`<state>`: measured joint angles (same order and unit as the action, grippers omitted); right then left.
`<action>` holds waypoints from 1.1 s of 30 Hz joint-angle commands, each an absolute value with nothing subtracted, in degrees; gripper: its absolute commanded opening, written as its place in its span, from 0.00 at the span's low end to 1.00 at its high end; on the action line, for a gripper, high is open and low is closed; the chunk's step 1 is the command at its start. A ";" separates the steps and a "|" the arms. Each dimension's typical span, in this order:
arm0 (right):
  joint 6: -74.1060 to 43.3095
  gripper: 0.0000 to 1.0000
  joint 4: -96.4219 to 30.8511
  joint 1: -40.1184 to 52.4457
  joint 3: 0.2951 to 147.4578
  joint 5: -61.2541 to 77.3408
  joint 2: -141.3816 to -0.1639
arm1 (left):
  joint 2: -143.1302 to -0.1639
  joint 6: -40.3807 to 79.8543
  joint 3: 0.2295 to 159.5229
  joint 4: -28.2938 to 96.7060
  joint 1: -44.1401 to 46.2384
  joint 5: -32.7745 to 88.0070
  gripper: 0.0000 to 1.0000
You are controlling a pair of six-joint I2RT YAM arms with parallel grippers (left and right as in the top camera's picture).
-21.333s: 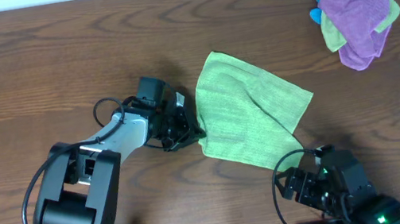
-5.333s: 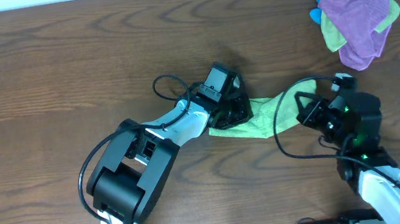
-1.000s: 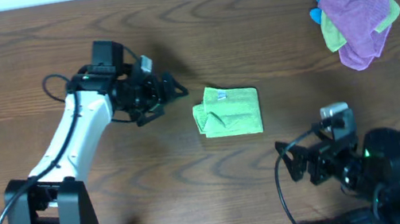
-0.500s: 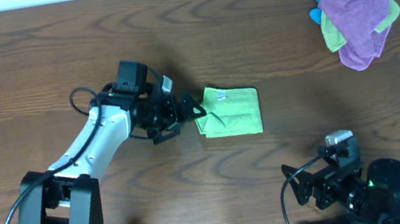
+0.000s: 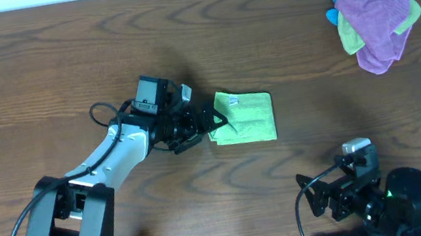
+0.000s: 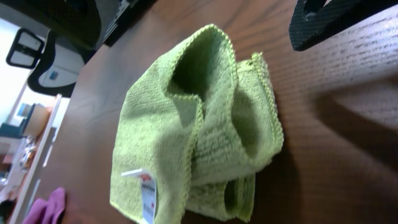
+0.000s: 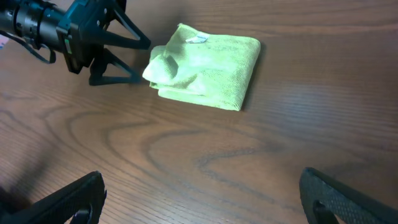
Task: Fold the cloth
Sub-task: 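Grasp the folded green cloth's left edge with the left gripper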
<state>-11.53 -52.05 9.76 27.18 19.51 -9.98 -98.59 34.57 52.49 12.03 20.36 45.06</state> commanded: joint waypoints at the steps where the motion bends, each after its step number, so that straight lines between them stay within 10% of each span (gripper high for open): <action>1: -12.16 0.99 -52.14 9.34 26.83 19.29 -9.50 | -99.00 36.53 52.38 10.13 20.38 45.69 0.98; 33: -12.16 0.99 -52.12 9.34 26.83 19.29 -9.50 | -103.59 45.80 51.83 6.68 24.36 42.13 0.95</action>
